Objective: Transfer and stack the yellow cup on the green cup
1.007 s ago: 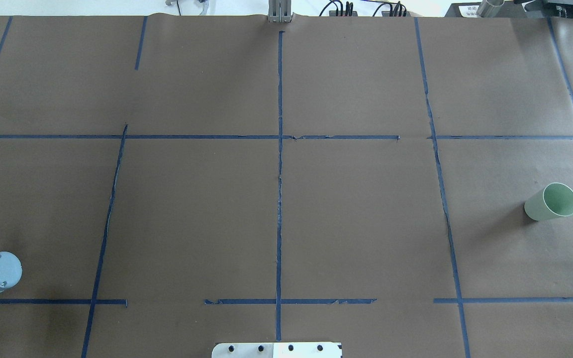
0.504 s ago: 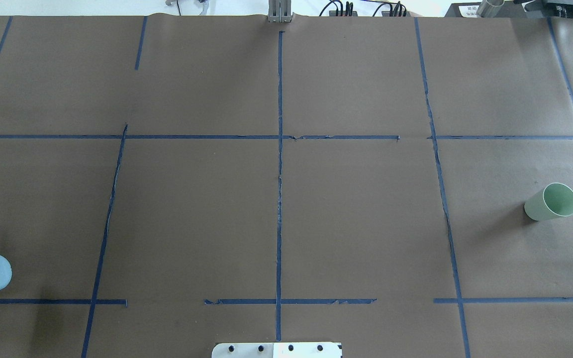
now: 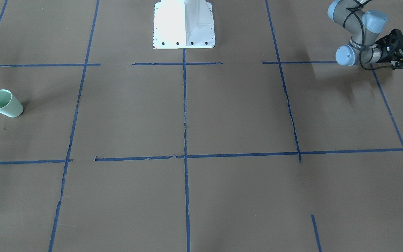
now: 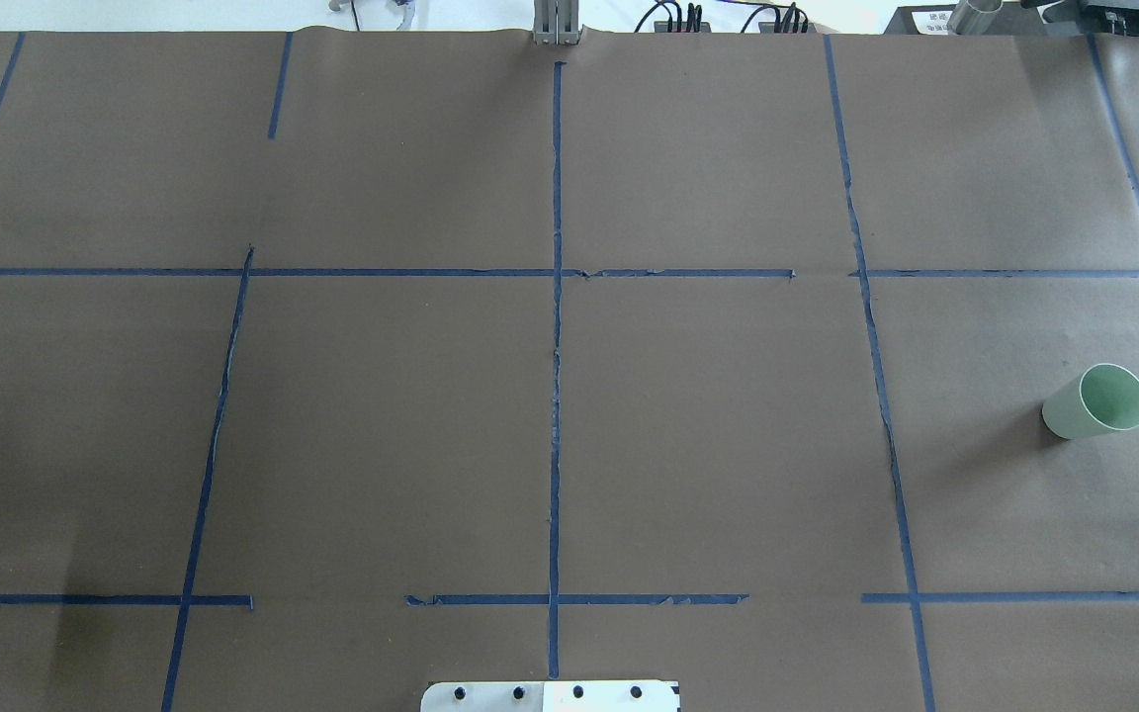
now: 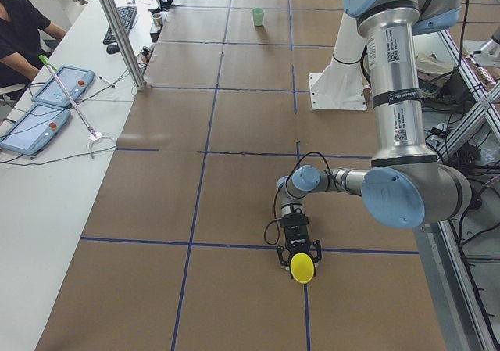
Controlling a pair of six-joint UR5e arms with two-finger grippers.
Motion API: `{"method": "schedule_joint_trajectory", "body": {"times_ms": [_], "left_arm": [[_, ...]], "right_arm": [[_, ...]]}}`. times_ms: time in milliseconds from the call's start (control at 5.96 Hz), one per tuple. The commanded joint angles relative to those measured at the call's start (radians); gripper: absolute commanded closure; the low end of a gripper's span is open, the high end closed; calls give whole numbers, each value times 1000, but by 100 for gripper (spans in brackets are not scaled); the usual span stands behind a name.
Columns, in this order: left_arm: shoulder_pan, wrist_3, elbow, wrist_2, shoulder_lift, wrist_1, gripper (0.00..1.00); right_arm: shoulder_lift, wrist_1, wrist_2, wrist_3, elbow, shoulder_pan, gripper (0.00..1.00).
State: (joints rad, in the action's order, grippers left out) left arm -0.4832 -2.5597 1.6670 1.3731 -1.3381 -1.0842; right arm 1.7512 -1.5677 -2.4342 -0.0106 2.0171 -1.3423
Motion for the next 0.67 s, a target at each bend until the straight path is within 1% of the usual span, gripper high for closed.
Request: {"method": "schedule_joint_trajectory", "body": {"times_ms": [0,168,336,504], "left_arm": [[-145,286,-7,-252,-126,-51,97],[-178,425,-7,-293,-198,-162,97],[-237,599,-10,-295,-314,-321,98],[-268,762,-10,-293,-401,-353,98]], "right_arm": [[-4,1,-5,3,-4,3,0],[-28,2,-2,4,-36,6,0],[-44,2,-2,4,-43,6,0],[-45,2,-2,4,-43,6,0]]}}
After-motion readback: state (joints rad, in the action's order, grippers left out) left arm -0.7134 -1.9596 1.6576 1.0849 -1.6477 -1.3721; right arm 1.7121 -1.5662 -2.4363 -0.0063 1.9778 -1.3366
